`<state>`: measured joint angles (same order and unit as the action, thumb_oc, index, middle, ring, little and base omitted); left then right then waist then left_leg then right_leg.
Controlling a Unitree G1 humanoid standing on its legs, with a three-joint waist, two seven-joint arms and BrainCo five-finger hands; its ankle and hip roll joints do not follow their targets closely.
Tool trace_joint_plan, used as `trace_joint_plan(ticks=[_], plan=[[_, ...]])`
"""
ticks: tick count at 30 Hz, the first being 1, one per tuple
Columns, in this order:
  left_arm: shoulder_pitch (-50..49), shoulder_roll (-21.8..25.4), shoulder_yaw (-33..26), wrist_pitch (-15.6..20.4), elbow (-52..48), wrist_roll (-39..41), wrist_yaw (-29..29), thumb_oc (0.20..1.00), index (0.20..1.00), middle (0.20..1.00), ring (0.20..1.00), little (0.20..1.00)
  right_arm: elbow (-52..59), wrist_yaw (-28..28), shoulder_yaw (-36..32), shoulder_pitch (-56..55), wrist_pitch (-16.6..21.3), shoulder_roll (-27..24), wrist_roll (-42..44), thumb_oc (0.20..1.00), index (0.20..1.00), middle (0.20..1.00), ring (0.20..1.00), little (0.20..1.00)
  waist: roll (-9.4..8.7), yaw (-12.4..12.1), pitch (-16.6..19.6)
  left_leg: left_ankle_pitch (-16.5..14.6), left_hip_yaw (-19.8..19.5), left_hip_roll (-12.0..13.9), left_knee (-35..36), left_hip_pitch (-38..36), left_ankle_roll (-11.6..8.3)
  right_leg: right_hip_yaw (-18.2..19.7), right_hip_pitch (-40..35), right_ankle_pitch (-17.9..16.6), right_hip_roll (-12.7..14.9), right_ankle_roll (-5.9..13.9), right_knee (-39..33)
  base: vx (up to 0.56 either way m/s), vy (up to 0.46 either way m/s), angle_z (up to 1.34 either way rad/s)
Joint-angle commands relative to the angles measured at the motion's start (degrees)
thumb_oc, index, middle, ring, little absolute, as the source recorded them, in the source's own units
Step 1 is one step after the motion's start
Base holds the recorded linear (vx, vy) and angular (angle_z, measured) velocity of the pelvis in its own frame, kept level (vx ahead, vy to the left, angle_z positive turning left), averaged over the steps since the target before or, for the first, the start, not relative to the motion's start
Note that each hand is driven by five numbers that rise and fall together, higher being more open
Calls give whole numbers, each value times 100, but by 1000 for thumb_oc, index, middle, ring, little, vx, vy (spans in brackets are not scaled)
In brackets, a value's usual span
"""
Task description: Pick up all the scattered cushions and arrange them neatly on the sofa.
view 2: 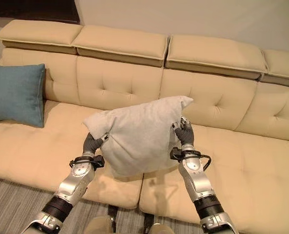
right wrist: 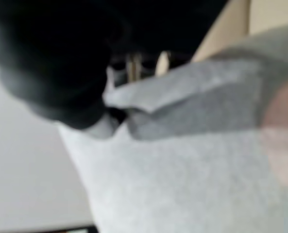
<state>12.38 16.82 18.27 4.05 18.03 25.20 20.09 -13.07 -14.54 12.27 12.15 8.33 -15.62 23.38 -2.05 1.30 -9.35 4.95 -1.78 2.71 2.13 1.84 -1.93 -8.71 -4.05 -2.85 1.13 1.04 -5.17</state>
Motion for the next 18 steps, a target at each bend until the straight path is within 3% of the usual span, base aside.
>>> trace_joint_plan(ticks=[1, 9, 12, 15, 18], plan=[[470, -152, 228, 430, -794, -223, -361, 200, 200, 200, 200, 200, 494, 276, 266, 198, 400, 296, -228, 200, 200, 200, 200, 200, -56, -164, 504, -524, 126, -117, -173, -186, -142, 26, 156, 141, 400, 665, 220, 103, 125, -38], [945, 11, 85, 473, -870, -277, -133, 200, 200, 200, 200, 200, 429, 200, 387, 723, 373, 256, -386, 200, 200, 200, 200, 200, -25, -249, 417, -718, 290, -219, -271, -219, -20, 120, 263, 204, 565, 735, 363, 50, 75, -12], [1579, -36, 190, 548, -705, -205, 17, 200, 200, 200, 200, 200, 329, 63, 516, 1329, 408, 222, -435, 200, 200, 200, 200, 200, 0, -242, 219, -745, 280, -221, -449, 55, -41, 60, 482, 210, 588, 718, 421, -94, 1, -7], [2947, 18, 484, 772, -109, -77, 428, 200, 200, 200, 200, 200, 16, -281, 751, 2577, 510, 131, -396, 200, 200, 200, 200, 200, 15, -211, -203, -687, 236, -177, -809, 871, -91, -2, 1303, 114, 615, 697, 696, -240, -32, 2], [3903, 143, 638, 911, 356, -57, 691, 200, 200, 200, 200, 200, -302, -506, 864, 3492, 552, -48, -387, 200, 200, 200, 200, 200, 19, -192, -318, -559, 180, -177, -860, 1448, -76, -8, 1959, -20, 633, 725, 818, -105, -1, -8]])
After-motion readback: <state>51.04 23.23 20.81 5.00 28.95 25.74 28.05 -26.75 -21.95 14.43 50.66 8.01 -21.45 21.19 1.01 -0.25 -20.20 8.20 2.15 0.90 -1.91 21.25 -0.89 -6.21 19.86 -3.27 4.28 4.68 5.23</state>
